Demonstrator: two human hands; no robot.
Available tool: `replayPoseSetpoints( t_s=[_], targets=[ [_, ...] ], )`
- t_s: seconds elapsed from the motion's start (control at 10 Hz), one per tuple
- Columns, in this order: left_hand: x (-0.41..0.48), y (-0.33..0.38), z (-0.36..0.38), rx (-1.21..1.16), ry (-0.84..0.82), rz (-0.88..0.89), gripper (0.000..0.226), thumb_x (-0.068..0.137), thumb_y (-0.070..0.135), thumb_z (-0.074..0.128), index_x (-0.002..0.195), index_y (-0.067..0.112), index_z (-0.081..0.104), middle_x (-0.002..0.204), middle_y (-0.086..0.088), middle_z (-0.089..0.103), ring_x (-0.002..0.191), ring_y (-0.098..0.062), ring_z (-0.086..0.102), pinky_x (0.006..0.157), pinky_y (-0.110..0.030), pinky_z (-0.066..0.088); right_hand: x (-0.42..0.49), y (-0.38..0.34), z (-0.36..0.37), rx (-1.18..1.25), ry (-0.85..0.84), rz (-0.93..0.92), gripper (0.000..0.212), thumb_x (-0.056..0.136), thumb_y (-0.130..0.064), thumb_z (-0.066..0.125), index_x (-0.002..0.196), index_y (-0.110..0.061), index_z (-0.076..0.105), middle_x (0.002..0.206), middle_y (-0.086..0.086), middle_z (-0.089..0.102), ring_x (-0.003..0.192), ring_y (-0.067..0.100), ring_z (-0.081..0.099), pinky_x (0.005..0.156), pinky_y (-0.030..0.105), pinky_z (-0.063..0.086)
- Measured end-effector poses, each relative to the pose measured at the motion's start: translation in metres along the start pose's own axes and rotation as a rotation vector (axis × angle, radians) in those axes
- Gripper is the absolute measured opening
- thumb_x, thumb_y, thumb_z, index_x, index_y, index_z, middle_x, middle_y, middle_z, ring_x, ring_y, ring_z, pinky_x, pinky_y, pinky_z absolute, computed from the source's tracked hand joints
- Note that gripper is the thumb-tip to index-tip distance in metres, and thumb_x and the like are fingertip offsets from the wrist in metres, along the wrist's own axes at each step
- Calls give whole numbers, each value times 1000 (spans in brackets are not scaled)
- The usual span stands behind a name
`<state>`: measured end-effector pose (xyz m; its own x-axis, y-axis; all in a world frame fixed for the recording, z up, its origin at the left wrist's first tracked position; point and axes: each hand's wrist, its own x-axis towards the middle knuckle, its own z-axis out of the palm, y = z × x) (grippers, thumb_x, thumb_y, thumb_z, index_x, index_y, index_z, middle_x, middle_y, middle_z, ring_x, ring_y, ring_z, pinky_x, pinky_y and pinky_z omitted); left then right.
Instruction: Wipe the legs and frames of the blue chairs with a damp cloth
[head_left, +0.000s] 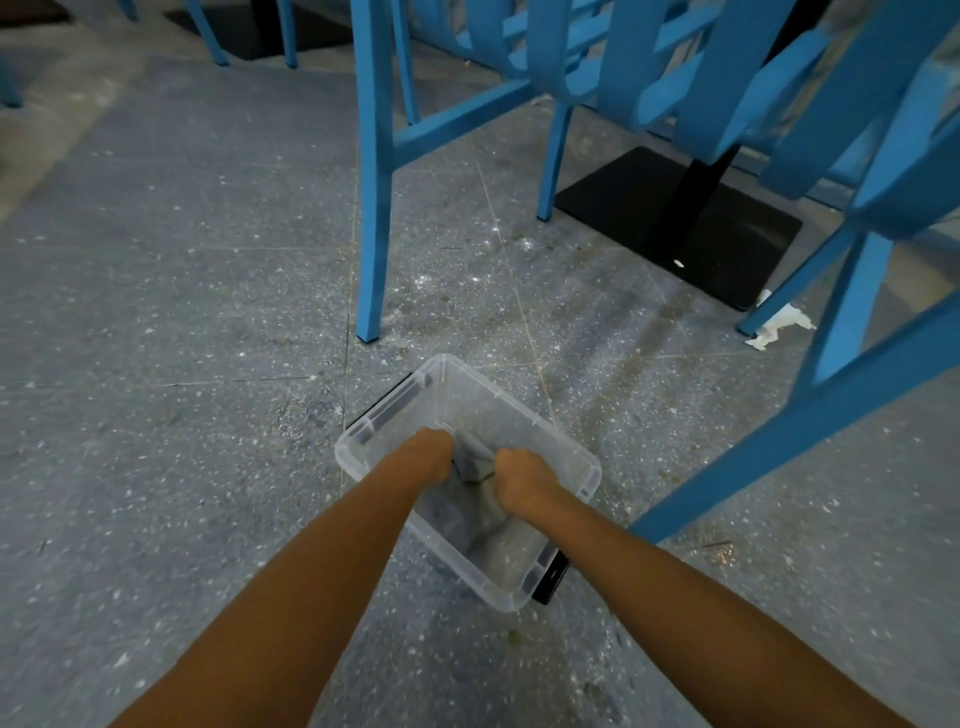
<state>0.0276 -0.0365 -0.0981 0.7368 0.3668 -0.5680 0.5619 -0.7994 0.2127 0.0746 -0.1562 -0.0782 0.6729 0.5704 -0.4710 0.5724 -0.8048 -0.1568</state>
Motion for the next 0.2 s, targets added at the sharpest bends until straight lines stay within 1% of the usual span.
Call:
replayPoseSetpoints(
  t_s=[0.1, 0.2],
  targets=[
    [-8, 2, -7, 8, 2, 45, 44, 95, 12, 45, 138, 4, 36, 143, -17, 41, 133, -32, 39, 111, -39, 32, -7, -2, -12, -29, 31, -8, 28, 92, -4, 44, 118, 0, 52, 127, 18, 54, 118, 32, 52, 95, 36, 45],
    [-23, 8, -19, -24, -29, 52, 44, 95, 16, 46, 138, 6, 38, 143, -15, 42, 131, -30, 41, 110, -39, 35, -19, -1, -28, -23, 44, -6, 28, 93, -4, 42, 118, 1, 53, 126, 19, 56, 117, 32, 54, 94, 36, 45]
  ],
)
